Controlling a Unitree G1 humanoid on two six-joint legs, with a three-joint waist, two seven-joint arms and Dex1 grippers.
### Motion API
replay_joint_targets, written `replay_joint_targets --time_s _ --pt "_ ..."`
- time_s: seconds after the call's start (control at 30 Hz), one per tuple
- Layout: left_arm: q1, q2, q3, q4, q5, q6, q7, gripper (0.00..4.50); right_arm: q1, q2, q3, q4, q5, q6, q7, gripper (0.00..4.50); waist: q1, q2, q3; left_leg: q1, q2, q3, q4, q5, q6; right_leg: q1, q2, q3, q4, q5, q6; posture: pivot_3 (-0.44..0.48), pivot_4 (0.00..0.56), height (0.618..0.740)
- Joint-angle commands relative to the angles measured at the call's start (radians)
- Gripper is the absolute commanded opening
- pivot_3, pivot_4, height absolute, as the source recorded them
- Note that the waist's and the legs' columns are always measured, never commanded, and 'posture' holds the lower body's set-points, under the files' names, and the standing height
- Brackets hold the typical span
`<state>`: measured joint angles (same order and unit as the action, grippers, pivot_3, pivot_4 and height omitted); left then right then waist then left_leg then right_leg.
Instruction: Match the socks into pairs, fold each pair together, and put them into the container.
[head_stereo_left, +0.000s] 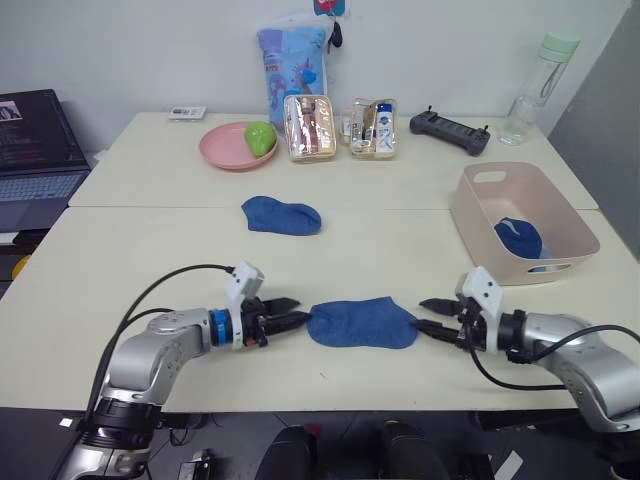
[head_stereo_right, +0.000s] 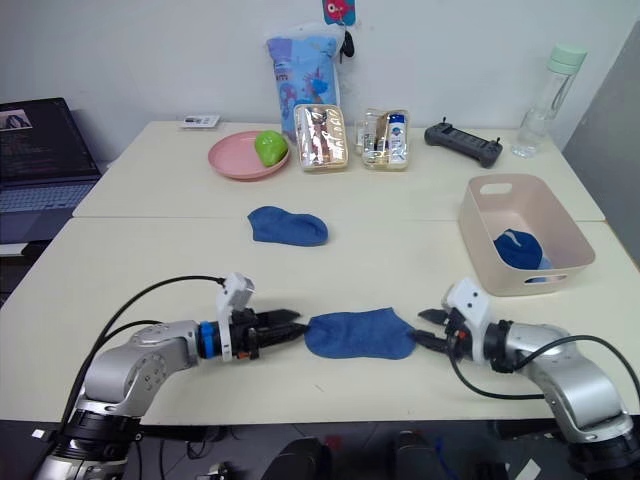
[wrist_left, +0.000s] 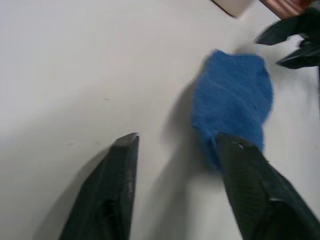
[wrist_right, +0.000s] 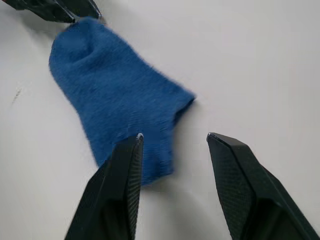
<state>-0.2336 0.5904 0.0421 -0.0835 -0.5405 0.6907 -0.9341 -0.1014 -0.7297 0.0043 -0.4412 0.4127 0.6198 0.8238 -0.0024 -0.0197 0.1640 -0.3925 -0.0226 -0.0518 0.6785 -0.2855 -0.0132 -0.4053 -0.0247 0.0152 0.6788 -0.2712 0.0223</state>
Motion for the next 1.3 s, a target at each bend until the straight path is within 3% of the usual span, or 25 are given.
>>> replay_joint_targets --time_s 0.03,0.1,0.23,0.43,0.57,0.63,0.97,1.3 --pt "-0.040 0.004 0.007 -0.082 0.009 -0.108 -0.032 3.12 -0.046 0.046 0.020 -0.060 -0.016 -0.068 -0.028 2.08 -0.001 0.000 0.000 0.000 0.000 0.000 0.000 0.000 0.000 0.000 0.000 0.000 0.000 0.000 0.000 0.000 0.150 0.740" --pt "-0.057 -0.007 -0.039 -0.113 0.048 -0.209 -0.070 2.98 -0.078 0.089 0.075 -0.049 -0.051 -0.105 -0.047 1.44 -0.001 0.000 0.000 0.000 0.000 0.001 0.000 0.000 0.000 0.000 0.000 0.001 0.000 0.000 0.000 0.000 0.150 0.740" --pt "-0.065 -0.060 -0.152 -0.082 0.169 -0.381 -0.068 1.89 -0.104 0.153 0.176 0.032 -0.148 -0.189 -0.069 0.02 0.000 0.000 0.000 0.000 0.000 0.001 0.000 0.000 0.000 0.000 0.000 0.001 -0.001 0.000 0.000 0.000 0.150 0.740" --pt "-0.038 -0.146 -0.273 0.087 0.341 -0.663 -0.046 0.04 -0.091 0.232 0.258 0.210 -0.261 -0.351 -0.096 0.00 0.000 0.000 0.000 0.000 -0.001 0.001 0.000 0.000 0.000 0.000 0.000 0.001 0.000 0.000 0.000 0.000 0.150 0.740" --pt "-0.022 -0.152 -0.314 0.252 0.440 -0.792 -0.022 0.04 -0.033 0.226 0.260 0.299 -0.308 -0.438 -0.094 0.00 0.000 0.000 0.000 0.001 -0.001 0.002 0.000 0.000 0.000 0.000 0.000 0.001 0.000 0.000 0.000 0.000 0.150 0.740" --pt "-0.009 -0.159 -0.288 0.265 0.411 -0.774 -0.020 0.04 0.004 0.214 0.241 0.315 -0.309 -0.456 -0.090 0.00 0.000 0.000 -0.001 0.001 -0.001 0.002 0.000 0.000 0.000 0.000 0.000 0.001 0.000 0.000 0.000 0.000 0.150 0.740" --pt "0.039 -0.063 -0.212 0.209 0.316 -0.814 -0.135 0.04 0.118 0.141 0.124 0.096 -0.187 -0.406 -0.034 0.00 -0.002 0.002 -0.003 0.010 0.000 0.001 -0.002 0.000 0.000 0.008 0.000 0.001 -0.001 -0.001 0.000 0.000 0.150 0.740" --pt "0.037 -0.041 -0.254 0.154 0.349 -0.841 -0.191 0.04 0.058 0.132 0.241 0.087 -0.246 -0.298 -0.014 0.00 -0.001 0.002 -0.003 0.010 0.000 0.001 -0.002 0.000 0.000 0.009 0.000 0.000 -0.002 -0.001 0.000 0.000 0.150 0.740"
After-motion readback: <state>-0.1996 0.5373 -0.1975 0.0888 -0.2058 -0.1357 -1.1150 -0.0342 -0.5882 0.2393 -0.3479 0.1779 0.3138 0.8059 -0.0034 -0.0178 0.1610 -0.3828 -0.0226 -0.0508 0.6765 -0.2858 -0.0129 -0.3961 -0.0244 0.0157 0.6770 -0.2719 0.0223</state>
